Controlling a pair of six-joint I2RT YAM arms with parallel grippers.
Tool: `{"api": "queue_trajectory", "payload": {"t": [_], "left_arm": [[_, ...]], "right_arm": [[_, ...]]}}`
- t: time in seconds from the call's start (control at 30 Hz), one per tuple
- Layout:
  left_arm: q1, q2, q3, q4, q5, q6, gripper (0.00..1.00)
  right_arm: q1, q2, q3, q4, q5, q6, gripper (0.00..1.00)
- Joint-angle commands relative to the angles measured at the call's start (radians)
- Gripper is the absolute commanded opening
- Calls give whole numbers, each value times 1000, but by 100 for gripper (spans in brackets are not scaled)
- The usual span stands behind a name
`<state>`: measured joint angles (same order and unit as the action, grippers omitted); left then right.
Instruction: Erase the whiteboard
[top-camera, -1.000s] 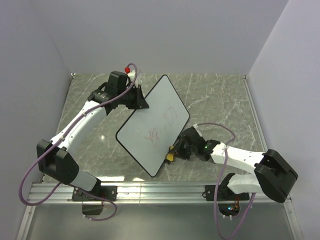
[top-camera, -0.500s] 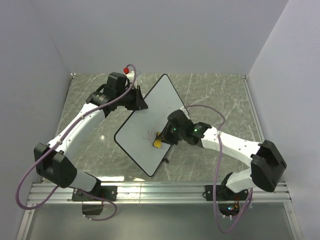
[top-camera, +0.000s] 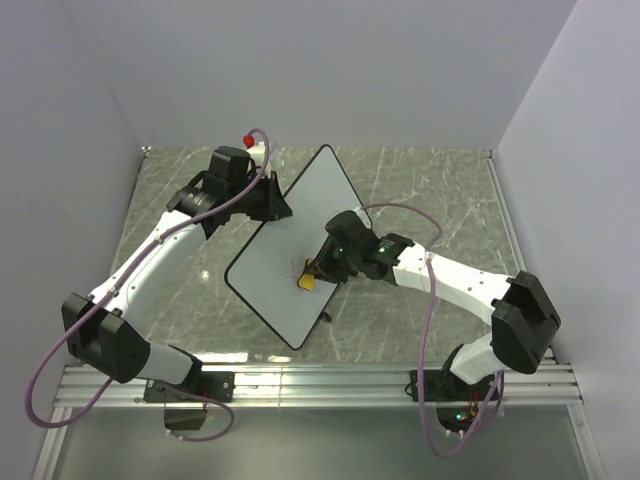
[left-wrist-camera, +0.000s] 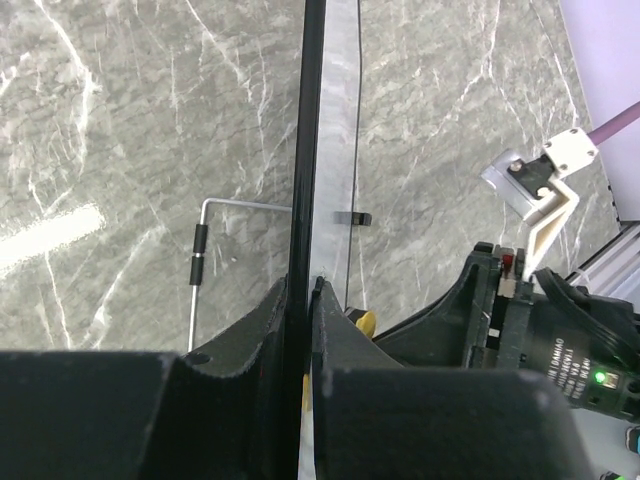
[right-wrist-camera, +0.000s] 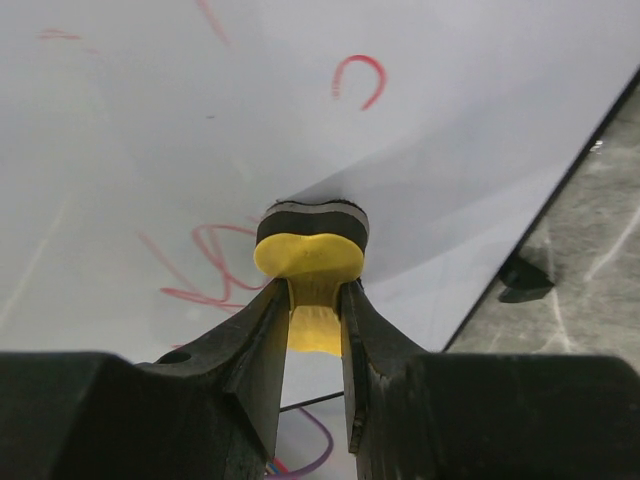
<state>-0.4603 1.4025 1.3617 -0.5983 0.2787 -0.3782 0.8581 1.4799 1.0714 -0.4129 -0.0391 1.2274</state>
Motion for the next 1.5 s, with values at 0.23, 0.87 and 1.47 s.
{"api": "queue_trajectory", "payload": {"t": [0.23,0.87,1.47], "left_arm": [[-41,10,-50,-135,-70,2,0],[-41,13,-26,-172,-76,33,0],[-41,49,-6,-179,-75,39,0]], "right_arm": [[19,16,142,396,13,87,0],[48,-29,55,516,2,110,0],[111,-171,-610,634,125,256,0]]}}
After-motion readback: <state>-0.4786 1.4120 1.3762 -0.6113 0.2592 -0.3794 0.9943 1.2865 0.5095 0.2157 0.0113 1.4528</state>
